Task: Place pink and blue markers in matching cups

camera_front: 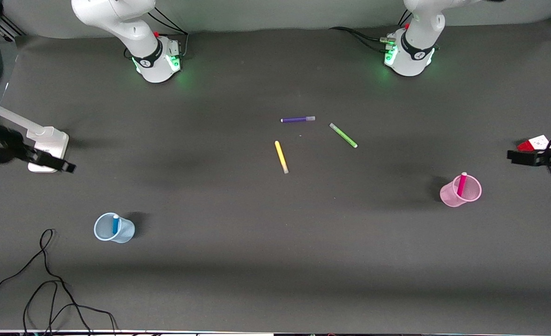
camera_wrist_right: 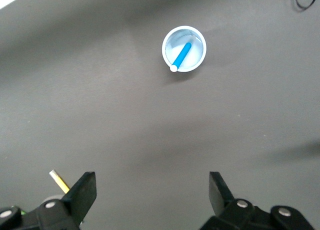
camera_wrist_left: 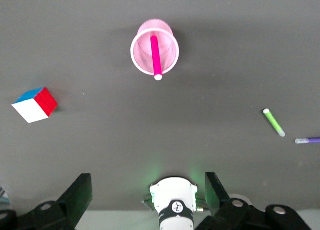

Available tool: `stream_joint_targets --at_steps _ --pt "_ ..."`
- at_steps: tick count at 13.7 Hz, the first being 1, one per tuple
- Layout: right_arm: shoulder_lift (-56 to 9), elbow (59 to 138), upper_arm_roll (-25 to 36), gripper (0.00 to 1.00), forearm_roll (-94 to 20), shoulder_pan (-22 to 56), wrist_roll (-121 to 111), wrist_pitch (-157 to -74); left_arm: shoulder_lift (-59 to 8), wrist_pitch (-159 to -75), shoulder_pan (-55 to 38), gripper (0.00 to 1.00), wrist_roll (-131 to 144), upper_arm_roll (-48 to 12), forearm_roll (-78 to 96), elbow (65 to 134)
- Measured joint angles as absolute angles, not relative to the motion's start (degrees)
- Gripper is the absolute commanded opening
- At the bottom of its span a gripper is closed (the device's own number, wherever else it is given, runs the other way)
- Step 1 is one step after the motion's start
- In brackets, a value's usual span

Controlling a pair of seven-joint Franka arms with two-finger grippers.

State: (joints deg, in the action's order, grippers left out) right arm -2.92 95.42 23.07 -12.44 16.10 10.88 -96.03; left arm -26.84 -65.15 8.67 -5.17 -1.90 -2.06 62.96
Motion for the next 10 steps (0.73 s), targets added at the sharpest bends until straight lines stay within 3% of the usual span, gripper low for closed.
stream_joint_targets --at_steps 10 --pt "2.26 97.06 21.36 1.00 -4.81 16.18 1.63 -89.79 -8.03 -84.52 4.66 1.00 -2.29 -3.95 -1.63 85.53"
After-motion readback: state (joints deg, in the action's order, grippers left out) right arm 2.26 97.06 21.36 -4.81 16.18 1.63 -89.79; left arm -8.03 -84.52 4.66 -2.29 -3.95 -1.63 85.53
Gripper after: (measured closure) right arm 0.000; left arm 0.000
